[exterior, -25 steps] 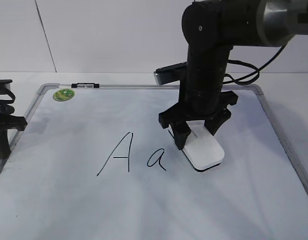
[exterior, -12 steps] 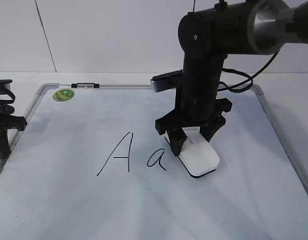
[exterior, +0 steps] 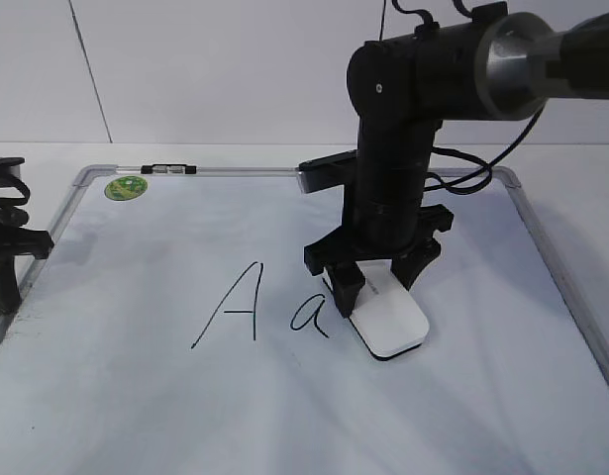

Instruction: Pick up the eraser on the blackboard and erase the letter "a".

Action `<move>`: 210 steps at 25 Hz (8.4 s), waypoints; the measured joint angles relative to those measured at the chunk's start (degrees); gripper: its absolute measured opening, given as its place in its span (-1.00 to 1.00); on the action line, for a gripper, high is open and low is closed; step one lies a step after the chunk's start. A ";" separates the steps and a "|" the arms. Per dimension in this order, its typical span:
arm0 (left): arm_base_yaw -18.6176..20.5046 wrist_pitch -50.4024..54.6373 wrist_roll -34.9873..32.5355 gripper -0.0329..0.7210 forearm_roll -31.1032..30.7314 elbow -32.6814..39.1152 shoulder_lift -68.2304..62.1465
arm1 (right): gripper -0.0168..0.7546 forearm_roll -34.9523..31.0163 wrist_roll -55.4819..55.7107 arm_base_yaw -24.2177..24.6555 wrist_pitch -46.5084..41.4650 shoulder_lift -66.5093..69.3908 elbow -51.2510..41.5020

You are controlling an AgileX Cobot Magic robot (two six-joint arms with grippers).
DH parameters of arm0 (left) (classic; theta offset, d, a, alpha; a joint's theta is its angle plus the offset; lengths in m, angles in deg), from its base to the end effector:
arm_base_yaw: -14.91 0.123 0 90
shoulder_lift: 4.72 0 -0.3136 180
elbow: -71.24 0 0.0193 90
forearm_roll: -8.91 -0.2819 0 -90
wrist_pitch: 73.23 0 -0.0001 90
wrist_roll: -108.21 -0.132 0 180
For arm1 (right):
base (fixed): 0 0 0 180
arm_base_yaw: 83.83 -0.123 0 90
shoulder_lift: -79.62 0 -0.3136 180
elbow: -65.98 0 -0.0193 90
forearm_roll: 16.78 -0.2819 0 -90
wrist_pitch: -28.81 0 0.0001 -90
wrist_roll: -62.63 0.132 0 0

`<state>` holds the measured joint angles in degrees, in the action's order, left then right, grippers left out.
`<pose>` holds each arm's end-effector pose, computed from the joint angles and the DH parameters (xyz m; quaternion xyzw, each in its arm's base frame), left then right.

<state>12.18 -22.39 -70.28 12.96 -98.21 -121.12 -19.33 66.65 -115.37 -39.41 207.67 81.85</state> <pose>0.3807 -0.0254 0.1182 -0.0111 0.9994 -0.0285 0.0182 0.3897 0.2456 0.1495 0.2297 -0.9730 -0.0186 0.0096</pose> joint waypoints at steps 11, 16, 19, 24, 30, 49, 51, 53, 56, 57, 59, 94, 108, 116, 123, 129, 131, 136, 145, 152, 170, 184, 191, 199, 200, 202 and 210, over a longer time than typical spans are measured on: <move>0.00 -0.10 0.00 -0.87 0.00 0.00 0.00 | 0.51 -0.91 -1.29 0.00 -0.54 0.83 0.86; 0.00 -0.10 0.00 -0.87 0.00 0.00 0.00 | 0.51 -1.08 -1.52 0.00 -0.64 0.86 0.86; 0.00 -0.10 0.00 -0.87 0.00 0.00 0.00 | 0.51 -1.21 -1.72 0.00 -0.64 0.86 0.86; 0.00 -0.10 0.00 -0.87 0.00 0.00 0.00 | 0.51 -1.35 -1.86 0.11 -0.76 0.86 0.86; 0.00 -0.10 0.00 -0.87 0.00 0.00 0.00 | 0.51 -0.81 -2.00 -2.76 -0.76 0.95 0.88; 0.00 -0.10 0.00 -0.87 0.00 0.00 0.00 | 0.51 -0.40 -2.04 -8.08 -0.76 1.08 0.88; 0.00 -0.10 0.00 -0.87 0.00 0.00 0.00 | 0.51 -0.40 -2.04 -8.47 -0.76 1.08 0.88; 0.00 -0.10 0.00 -0.87 0.00 0.00 0.00 | 0.51 -0.37 -2.04 -8.83 -0.76 1.08 0.88; 0.00 -0.10 0.00 -0.87 0.00 0.00 0.00 | 0.51 -0.37 -2.04 -9.39 -0.76 1.08 0.88; 0.00 -0.10 0.00 -0.87 0.00 0.00 0.00 | 0.51 -0.37 -2.04 -9.49 -0.76 1.08 0.88; 0.00 -0.10 0.00 -0.87 0.00 0.00 0.00 | 0.51 -0.37 -2.04 -9.63 -0.76 1.08 0.88; 0.00 -0.32 0.00 -0.87 0.50 0.00 0.00 | 0.51 5.87 4.85 0.06 -1.20 -2.77 2.47; 0.00 -0.32 0.00 -0.86 0.50 0.00 0.00 | 0.51 15.04 11.04 0.92 -2.50 -20.15 2.83; 0.00 -0.34 0.00 -0.85 0.50 0.00 0.00 | 0.51 15.36 12.07 6.31 -2.99 -24.48 1.39; 0.00 -0.34 0.00 -0.84 0.50 0.00 0.00 | 0.51 15.47 12.43 13.08 -3.12 -27.60 -2.21; 0.00 -0.34 0.00 -0.83 0.60 0.00 0.00 | 0.51 15.12 12.66 19.70 -3.12 -28.16 -3.42; 0.00 -0.34 0.00 -0.83 0.71 0.00 0.00 | 0.51 14.70 12.66 21.33 -3.12 -28.05 -3.50; 0.00 -0.34 0.00 -0.82 0.81 0.00 0.00 | 0.51 12.41 11.41 23.87 -3.12 -25.32 -3.50; 0.00 -0.34 0.00 -0.82 0.81 0.00 0.00 | 0.51 8.97 8.87 24.06 -3.02 -18.06 -3.50; 0.00 -0.34 0.00 -0.81 0.81 0.00 0.00 | 0.51 6.40 7.03 24.15 -2.60 -12.45 -3.50; 0.00 -0.34 0.00 -0.81 0.91 0.00 0.00 | 0.51 1.09 3.48 26.81 -1.79 -4.70 -3.15; 0.00 -0.34 0.00 -0.80 0.91 0.00 0.00 | 0.51 1.12 3.15 26.81 -1.65 -4.57 -3.15; 0.00 -0.34 0.00 -0.79 0.91 0.00 0.00 | 0.51 1.12 3.15 26.81 -1.65 -4.57 -3.15; 0.00 -0.34 0.00 -0.79 0.91 0.00 0.00 | 0.51 1.12 3.15 26.81 -1.65 -4.18 -3.12; 0.00 -0.34 0.00 -0.79 0.91 0.00 0.00 | 0.51 1.12 3.15 26.81 -1.65 -3.96 -3.12; 0.00 -0.34 0.00 -0.79 0.91 0.00 0.00 | 0.51 1.12 3.15 26.81 -1.65 -3.31 -3.12; 0.00 -0.34 0.00 -0.79 0.91 0.00 0.00 | 0.52 0.98 2.91 26.81 -1.65 -2.23 -3.02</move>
<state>12.18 -22.74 -70.28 13.87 -98.21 -121.12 -18.35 69.56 -88.56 -41.07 205.44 78.83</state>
